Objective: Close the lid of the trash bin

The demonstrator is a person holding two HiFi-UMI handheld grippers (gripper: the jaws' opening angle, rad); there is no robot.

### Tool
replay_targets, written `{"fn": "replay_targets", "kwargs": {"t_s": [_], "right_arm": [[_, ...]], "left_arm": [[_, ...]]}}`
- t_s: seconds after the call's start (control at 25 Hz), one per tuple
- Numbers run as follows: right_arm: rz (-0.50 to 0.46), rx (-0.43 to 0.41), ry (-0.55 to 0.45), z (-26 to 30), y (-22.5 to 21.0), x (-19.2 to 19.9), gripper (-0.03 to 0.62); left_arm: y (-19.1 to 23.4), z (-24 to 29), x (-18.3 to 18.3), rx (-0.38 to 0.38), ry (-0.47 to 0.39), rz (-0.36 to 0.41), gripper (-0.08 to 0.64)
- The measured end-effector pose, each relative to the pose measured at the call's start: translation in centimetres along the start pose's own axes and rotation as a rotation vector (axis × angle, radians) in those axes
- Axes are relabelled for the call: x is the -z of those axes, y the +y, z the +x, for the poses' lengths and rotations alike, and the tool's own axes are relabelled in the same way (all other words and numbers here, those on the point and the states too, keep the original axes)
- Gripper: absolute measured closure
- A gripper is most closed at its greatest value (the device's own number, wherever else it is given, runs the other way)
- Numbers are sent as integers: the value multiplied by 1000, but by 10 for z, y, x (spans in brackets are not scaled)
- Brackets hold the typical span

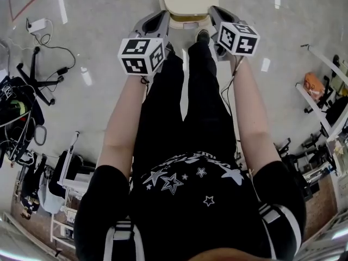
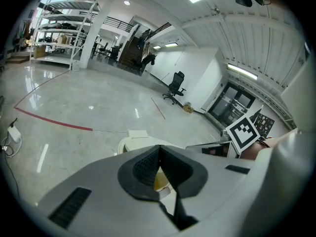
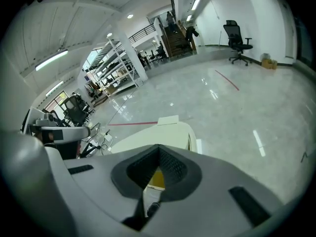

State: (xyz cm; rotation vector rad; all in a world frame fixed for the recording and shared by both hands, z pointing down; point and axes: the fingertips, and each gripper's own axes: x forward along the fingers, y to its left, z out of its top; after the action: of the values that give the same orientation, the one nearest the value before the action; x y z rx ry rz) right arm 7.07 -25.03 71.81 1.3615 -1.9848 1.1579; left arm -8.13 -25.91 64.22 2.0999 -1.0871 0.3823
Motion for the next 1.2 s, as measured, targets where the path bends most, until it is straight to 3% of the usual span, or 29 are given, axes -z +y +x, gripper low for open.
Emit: {"fn": "replay_targets", "kwargs": {"t_s": [0.4,1.2], "right_arm": [[10,-66,80,24,-19,54,588],[-67,-142,227,61,-35,96,588]], "left_arm": [[16,39,60,-78,77,-27,549],[31,87,145,-169,274,-34,549]]}}
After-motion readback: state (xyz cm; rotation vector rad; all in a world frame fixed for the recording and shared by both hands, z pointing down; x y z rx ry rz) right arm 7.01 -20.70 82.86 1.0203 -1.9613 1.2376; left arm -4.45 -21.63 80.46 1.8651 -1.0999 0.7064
